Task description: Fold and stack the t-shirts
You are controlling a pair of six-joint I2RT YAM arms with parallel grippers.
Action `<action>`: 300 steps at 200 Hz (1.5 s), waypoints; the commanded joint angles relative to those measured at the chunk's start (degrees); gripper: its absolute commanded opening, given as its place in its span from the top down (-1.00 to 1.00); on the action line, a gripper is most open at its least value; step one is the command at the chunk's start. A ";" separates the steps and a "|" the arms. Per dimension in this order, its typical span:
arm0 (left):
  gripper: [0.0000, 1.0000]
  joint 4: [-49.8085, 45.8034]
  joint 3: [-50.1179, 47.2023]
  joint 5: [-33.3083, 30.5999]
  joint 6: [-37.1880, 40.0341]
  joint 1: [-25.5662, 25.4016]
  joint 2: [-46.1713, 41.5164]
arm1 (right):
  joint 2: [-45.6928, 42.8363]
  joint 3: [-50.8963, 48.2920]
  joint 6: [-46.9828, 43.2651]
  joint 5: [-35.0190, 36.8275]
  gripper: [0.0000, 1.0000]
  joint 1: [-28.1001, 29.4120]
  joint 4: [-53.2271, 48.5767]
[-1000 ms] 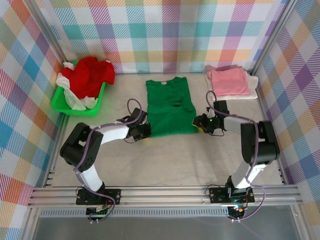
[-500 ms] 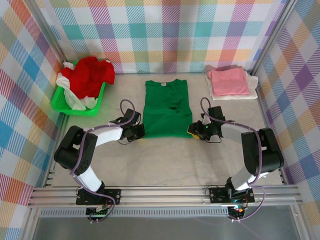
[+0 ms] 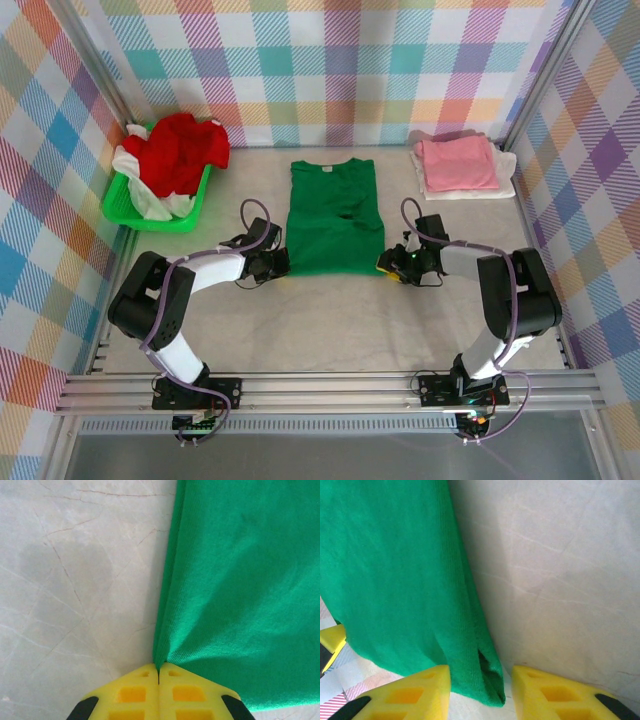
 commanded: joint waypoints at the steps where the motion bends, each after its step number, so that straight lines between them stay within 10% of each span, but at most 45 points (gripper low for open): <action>1: 1.00 -2.19 -1.45 0.62 0.55 0.45 1.37 | 2.49 1.72 0.93 -1.76 0.31 1.48 2.65; 300: 1.00 -6.83 -0.88 -3.50 4.59 1.24 -10.27 | -9.09 3.38 0.84 6.36 1.00 3.00 -5.41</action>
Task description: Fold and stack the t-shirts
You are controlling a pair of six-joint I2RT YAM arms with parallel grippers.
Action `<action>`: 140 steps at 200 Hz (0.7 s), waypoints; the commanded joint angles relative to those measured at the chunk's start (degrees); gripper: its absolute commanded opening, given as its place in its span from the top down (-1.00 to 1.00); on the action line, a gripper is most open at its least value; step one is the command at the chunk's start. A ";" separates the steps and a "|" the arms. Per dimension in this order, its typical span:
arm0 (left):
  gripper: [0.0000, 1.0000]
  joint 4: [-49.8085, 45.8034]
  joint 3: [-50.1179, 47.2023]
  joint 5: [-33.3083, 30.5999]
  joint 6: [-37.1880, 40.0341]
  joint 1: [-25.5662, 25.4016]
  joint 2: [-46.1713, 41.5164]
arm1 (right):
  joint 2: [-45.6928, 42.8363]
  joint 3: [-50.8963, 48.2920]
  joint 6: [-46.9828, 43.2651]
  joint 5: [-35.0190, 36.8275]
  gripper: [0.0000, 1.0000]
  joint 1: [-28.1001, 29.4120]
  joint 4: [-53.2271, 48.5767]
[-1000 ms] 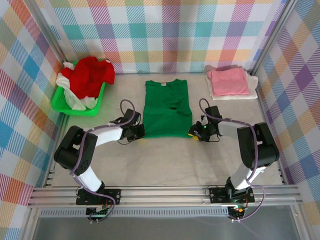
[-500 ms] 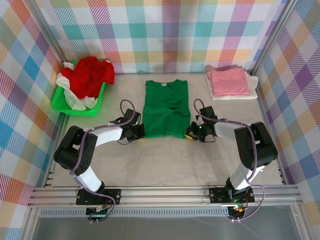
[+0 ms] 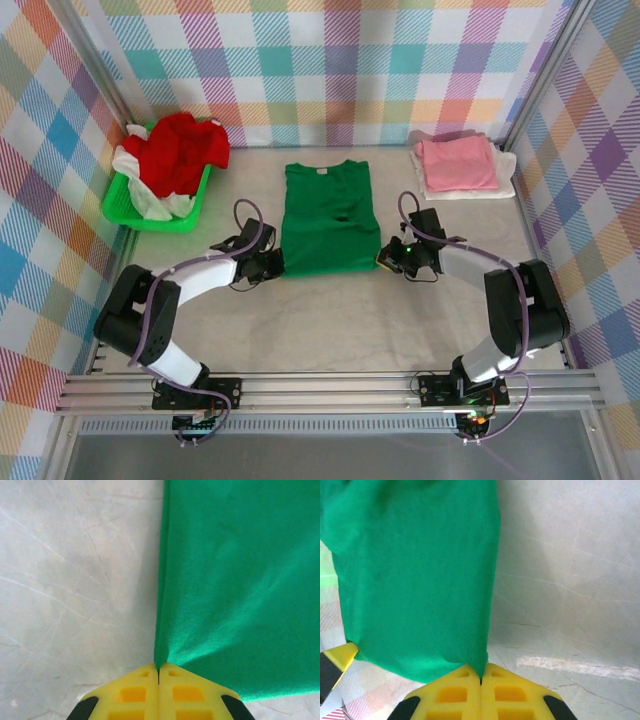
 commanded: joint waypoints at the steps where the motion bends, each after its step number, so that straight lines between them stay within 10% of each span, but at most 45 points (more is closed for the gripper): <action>1: 1.00 -3.21 1.02 -1.68 2.84 0.69 -3.24 | -3.05 1.36 -2.64 0.50 1.00 -0.35 -3.28; 89: 1.00 -5.44 -3.99 -0.12 2.52 -2.91 -8.98 | -9.23 -4.26 -3.22 -0.63 1.00 0.82 -6.24; 140: 1.00 -16.87 -13.78 -4.00 -5.14 -12.02 -28.07 | -25.36 -16.93 -0.08 1.02 1.00 6.84 -14.66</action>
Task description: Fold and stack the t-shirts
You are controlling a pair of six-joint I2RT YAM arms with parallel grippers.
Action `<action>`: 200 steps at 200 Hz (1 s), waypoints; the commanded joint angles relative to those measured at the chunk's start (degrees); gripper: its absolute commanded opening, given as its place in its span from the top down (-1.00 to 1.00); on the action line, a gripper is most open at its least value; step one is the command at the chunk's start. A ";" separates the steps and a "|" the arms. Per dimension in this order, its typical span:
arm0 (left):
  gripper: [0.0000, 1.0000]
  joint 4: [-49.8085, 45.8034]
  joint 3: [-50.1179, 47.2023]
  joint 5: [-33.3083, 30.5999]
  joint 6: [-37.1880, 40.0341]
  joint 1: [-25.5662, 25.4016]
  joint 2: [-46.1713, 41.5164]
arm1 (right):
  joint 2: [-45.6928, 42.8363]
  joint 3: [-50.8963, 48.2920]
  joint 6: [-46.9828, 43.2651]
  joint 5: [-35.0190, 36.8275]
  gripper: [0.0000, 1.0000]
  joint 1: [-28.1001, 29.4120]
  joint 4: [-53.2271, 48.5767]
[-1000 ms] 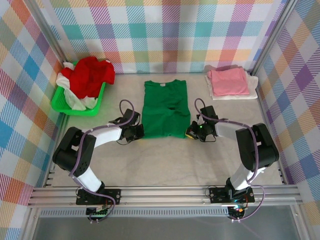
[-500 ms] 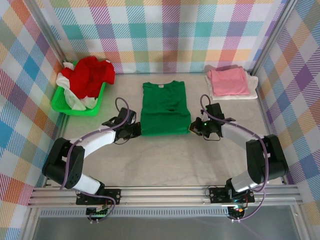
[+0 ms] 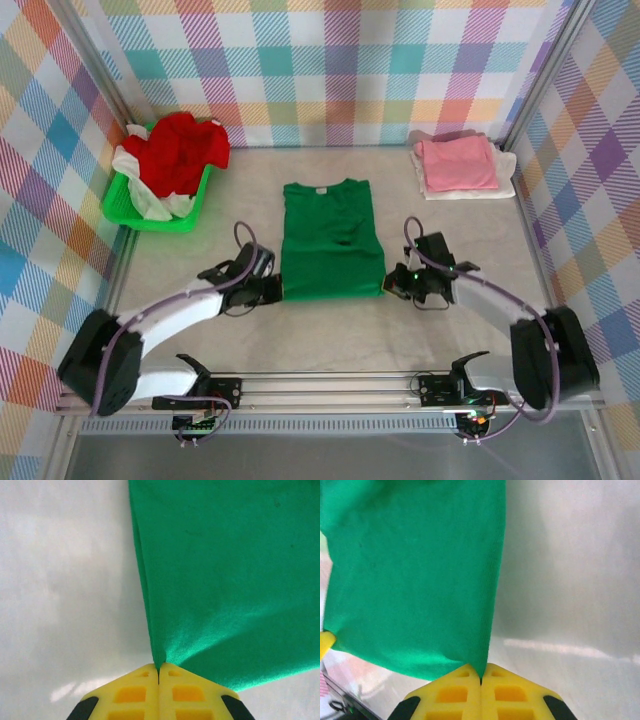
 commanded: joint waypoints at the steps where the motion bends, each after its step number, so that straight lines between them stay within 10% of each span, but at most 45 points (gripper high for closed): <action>1: 1.00 -9.40 -3.05 -2.78 -4.78 -2.90 -9.88 | -7.80 -4.06 1.84 0.94 1.00 2.55 -6.88; 55: 1.00 -17.61 4.77 -8.11 -4.61 -4.13 -18.78 | -18.05 1.97 3.25 5.88 1.00 3.42 -16.41; 200: 1.00 3.34 33.37 0.09 10.35 17.53 21.41 | 26.77 43.62 -8.29 6.14 1.00 -4.13 -5.01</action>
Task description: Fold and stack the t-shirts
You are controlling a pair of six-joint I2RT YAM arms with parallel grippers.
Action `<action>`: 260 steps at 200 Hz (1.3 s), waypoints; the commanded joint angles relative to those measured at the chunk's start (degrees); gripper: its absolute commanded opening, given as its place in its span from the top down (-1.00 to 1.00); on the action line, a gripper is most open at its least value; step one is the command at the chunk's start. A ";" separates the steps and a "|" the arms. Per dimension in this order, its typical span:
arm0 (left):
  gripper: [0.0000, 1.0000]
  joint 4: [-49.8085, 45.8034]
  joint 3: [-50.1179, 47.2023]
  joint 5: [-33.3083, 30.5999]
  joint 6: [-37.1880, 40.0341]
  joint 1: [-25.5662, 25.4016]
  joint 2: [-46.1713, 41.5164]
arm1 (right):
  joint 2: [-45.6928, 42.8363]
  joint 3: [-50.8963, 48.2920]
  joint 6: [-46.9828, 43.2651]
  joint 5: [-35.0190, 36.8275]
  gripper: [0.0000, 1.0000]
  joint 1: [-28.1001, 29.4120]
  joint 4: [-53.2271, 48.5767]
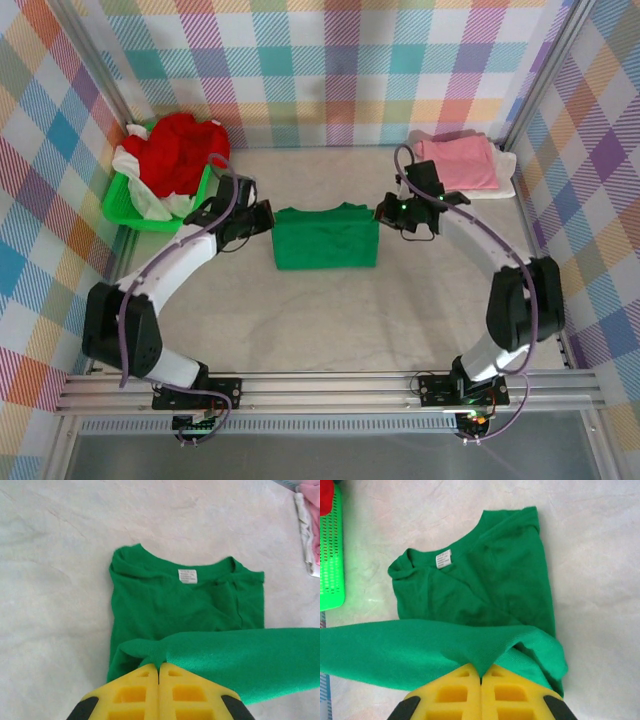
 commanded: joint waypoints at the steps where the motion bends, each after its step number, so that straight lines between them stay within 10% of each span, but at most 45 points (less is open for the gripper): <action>1: 1.00 3.38 4.10 -1.04 4.11 2.02 5.77 | 4.85 4.54 -2.21 -1.07 1.00 -1.03 3.35; 13: 1.00 5.36 7.84 -1.63 5.62 3.10 10.63 | 8.72 8.00 -2.72 -1.16 0.95 -1.75 4.13; 40: 0.05 -1.58 26.16 -6.98 7.92 5.70 24.90 | 22.62 25.04 -2.44 -5.69 0.17 -3.95 0.43; 67: 0.01 -6.76 36.38 -8.34 6.45 6.06 27.27 | 27.10 35.86 -3.13 -8.86 0.20 -4.52 -5.03; 133: -0.07 9.11 4.16 -7.26 7.33 -6.94 11.41 | 8.97 -0.31 -3.60 -11.34 0.19 -2.84 9.84; 260: 0.13 9.53 24.32 -2.78 6.66 3.05 38.04 | 35.76 21.12 4.03 -12.32 0.30 -4.07 12.62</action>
